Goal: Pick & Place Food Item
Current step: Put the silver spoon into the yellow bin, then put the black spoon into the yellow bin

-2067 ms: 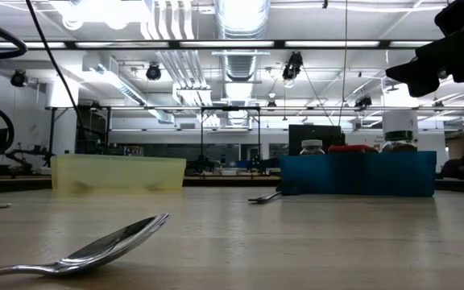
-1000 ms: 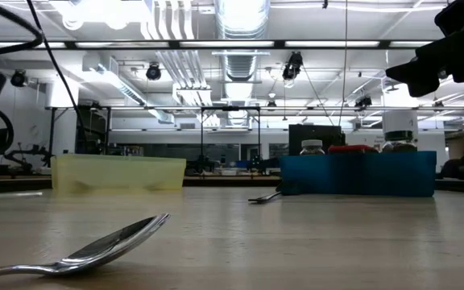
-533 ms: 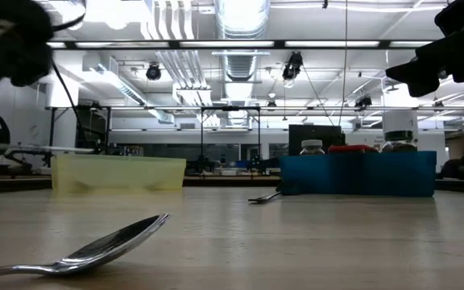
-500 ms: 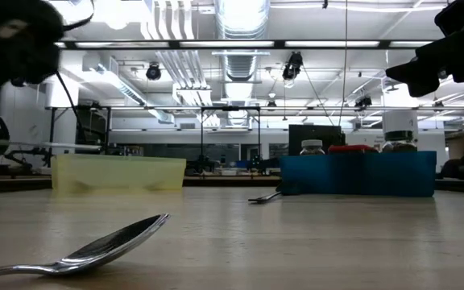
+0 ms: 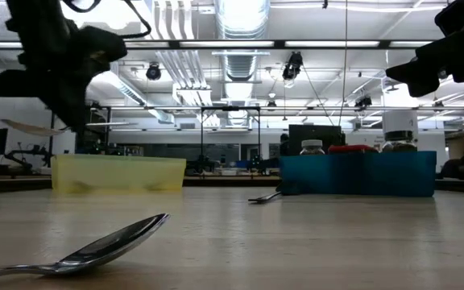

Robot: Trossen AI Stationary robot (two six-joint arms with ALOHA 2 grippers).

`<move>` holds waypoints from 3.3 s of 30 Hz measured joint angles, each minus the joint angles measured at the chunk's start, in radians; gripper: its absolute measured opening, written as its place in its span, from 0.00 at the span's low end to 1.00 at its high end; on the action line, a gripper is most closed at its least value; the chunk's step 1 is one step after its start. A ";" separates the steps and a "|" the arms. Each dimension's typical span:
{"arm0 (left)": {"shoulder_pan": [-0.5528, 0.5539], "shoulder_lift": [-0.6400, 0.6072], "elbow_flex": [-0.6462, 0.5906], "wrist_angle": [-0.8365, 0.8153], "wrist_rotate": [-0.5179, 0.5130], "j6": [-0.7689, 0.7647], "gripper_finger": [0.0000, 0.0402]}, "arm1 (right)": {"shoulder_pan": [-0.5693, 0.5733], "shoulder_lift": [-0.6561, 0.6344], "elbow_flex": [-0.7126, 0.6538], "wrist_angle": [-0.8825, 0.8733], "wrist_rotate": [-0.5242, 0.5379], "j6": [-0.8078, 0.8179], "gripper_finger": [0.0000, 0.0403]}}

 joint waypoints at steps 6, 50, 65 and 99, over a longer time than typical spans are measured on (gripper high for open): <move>0.126 -0.102 0.000 -0.055 -0.125 0.104 0.02 | 0.000 0.000 0.000 0.000 0.000 -0.002 0.75; 0.882 0.235 0.079 0.028 -0.111 0.711 0.02 | 0.000 0.000 0.000 0.000 0.000 -0.002 0.75; 0.882 0.280 0.078 0.055 -0.108 0.731 0.10 | 0.000 0.000 0.000 0.000 0.000 -0.002 0.75; 0.684 0.014 0.106 0.077 -0.140 0.532 0.43 | 0.000 0.000 0.000 0.000 0.000 -0.001 0.75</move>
